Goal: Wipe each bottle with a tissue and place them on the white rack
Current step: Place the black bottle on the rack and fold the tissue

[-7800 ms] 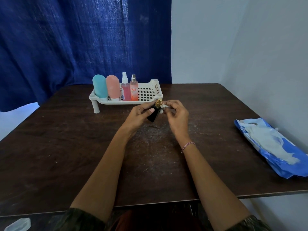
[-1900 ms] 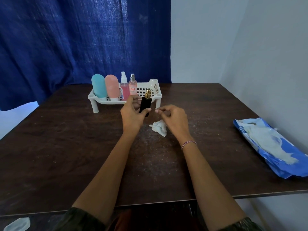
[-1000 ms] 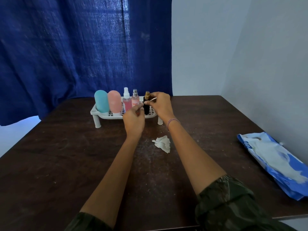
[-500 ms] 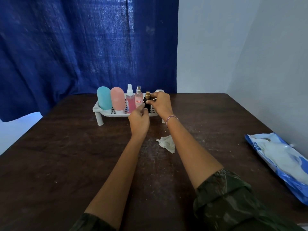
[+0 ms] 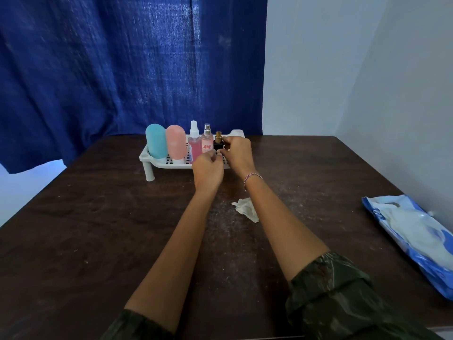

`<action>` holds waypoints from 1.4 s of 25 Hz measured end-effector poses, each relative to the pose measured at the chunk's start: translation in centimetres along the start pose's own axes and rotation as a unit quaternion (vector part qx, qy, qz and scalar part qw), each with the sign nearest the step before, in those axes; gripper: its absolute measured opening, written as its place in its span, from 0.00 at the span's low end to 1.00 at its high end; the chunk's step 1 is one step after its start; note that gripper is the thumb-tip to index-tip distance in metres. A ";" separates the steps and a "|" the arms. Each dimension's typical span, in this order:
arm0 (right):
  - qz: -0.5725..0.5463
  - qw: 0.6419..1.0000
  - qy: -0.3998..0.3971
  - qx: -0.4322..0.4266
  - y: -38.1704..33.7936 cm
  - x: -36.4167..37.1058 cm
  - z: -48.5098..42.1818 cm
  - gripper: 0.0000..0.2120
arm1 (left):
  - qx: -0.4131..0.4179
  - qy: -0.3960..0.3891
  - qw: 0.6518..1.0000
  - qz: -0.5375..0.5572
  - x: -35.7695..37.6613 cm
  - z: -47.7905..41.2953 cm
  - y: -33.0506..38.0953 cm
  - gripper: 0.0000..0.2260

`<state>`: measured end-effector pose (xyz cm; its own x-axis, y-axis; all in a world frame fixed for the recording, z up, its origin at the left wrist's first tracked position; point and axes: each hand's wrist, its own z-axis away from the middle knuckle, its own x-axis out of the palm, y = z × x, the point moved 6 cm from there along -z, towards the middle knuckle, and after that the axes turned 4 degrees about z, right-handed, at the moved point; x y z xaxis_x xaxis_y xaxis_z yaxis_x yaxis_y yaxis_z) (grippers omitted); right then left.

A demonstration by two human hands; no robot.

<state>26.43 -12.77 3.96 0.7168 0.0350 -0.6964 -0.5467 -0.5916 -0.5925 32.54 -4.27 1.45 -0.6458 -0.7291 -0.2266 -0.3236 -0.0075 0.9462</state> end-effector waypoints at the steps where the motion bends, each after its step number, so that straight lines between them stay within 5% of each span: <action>1: 0.007 1.000 -0.004 0.000 0.0 0.0 0.1 0.12 | -0.006 0.001 1.000 -0.002 0.0 0.0 0.2 0.14; 5: 0.030 0.999 0.040 0.008 0.0 -1.5 0.8 0.20 | -0.025 0.005 1.000 -0.010 -0.4 0.2 0.9 0.14; 9: 0.033 0.996 0.079 -0.006 0.4 -3.9 3.5 0.15 | -0.006 -0.014 0.998 -0.053 -0.4 1.3 1.0 0.14; 16: 0.073 0.992 -0.058 0.087 4.3 -5.0 9.7 0.08 | -0.022 -0.160 0.965 -0.207 2.1 5.2 -0.9 0.07; 20: 0.110 0.978 -0.117 0.134 5.5 -4.5 11.8 0.11 | -0.061 -0.152 0.958 -0.236 2.4 6.9 -1.5 0.06; 26: -0.041 0.986 -0.074 0.141 5.1 -7.2 14.2 0.10 | -0.050 -0.149 0.974 -0.162 2.4 8.5 -0.3 0.07; 30: -0.195 0.956 -0.096 0.196 6.5 -9.3 15.5 0.09 | -0.076 -0.192 0.978 -0.034 3.0 10.4 1.0 0.13; 33: -0.219 0.949 -0.095 0.205 7.5 -11.0 16.4 0.10 | -0.190 -0.285 0.930 0.130 4.6 13.2 1.7 0.18; 35: -0.211 0.954 -0.073 0.201 8.3 -12.4 17.0 0.10 | -0.190 -0.327 0.910 0.169 5.6 14.6 2.5 0.17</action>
<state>5.67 -4.43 0.79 0.8580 0.3315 -0.3923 -0.3650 -0.1437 -0.9198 17.99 1.58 -0.79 -0.9777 -0.1715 0.1214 0.1530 -0.1846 0.9708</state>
